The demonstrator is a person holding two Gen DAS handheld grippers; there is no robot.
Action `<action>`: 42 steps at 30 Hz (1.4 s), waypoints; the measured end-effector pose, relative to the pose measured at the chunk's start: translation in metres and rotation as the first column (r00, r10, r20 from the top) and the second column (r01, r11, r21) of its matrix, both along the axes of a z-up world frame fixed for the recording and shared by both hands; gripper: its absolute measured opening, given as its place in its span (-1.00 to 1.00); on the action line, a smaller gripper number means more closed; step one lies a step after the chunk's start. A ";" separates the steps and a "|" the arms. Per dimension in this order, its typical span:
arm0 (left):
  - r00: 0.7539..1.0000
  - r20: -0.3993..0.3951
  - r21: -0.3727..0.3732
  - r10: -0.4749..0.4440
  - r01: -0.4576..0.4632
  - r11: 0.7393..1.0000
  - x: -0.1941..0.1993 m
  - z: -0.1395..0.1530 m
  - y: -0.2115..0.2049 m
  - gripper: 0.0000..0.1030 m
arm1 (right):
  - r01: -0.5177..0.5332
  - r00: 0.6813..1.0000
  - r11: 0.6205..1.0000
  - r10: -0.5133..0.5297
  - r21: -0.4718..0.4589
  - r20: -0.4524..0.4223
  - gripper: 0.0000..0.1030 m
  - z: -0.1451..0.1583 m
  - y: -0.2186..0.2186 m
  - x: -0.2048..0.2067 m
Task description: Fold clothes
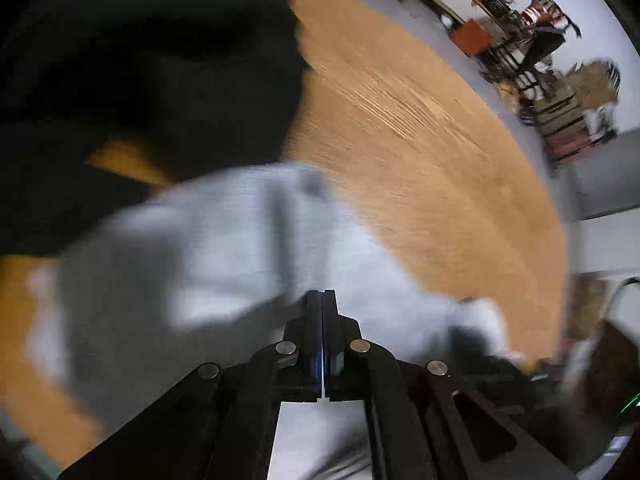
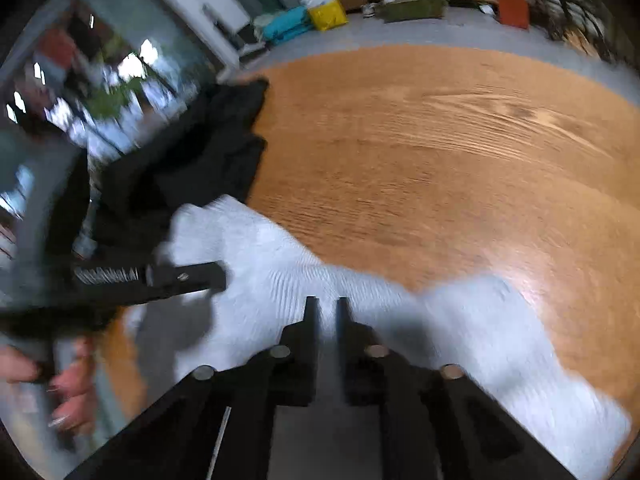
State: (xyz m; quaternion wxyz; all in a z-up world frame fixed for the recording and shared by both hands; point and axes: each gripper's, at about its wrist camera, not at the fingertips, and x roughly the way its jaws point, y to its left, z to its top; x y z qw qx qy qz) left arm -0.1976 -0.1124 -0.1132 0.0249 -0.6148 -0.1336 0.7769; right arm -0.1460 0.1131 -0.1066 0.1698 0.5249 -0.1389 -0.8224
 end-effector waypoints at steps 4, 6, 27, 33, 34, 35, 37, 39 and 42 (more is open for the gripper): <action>0.996 0.060 -0.003 0.069 -0.069 0.998 0.027 -0.016 -0.057 -0.95 | 0.042 0.996 0.999 -0.041 0.009 -0.078 -0.44 0.037 0.042 0.075; 0.993 0.073 0.044 0.091 -0.094 0.995 0.038 -0.027 -0.078 -0.95 | 0.062 0.994 0.998 -0.059 0.027 -0.087 -0.38 0.041 0.052 0.110; 0.991 -0.133 -0.036 0.006 -0.010 0.999 0.093 0.053 0.004 -0.95 | -0.025 1.000 0.996 0.024 0.083 0.014 -0.28 0.015 0.023 0.258; 0.999 -0.032 -0.052 0.027 -0.029 0.998 0.021 0.027 0.002 -0.95 | -0.014 0.997 0.998 0.009 0.058 0.071 -0.23 -0.006 0.022 0.263; 0.999 -0.011 -0.056 0.035 -0.035 0.998 0.013 0.019 -0.002 -0.95 | -0.004 0.998 0.999 0.001 0.050 0.070 -0.23 -0.011 0.022 0.264; 0.999 0.012 -0.057 0.045 -0.044 0.997 0.007 0.011 -0.006 -0.95 | 0.001 0.998 0.999 -0.003 0.037 0.066 -0.23 -0.011 0.023 0.265; 0.997 0.042 -0.048 0.061 -0.059 0.997 -0.002 0.002 -0.012 -0.95 | 0.004 0.997 1.000 -0.004 0.010 0.073 -0.23 -0.012 0.025 0.262; 0.997 0.034 -0.012 0.065 -0.065 0.998 -0.003 0.007 -0.014 -0.95 | 0.001 0.997 1.000 0.000 -0.013 0.081 -0.22 -0.012 0.030 0.261; 0.998 -0.007 0.039 0.059 -0.059 0.997 0.013 0.020 -0.021 -0.95 | -0.010 0.996 1.000 0.013 -0.029 0.093 -0.22 -0.010 0.033 0.261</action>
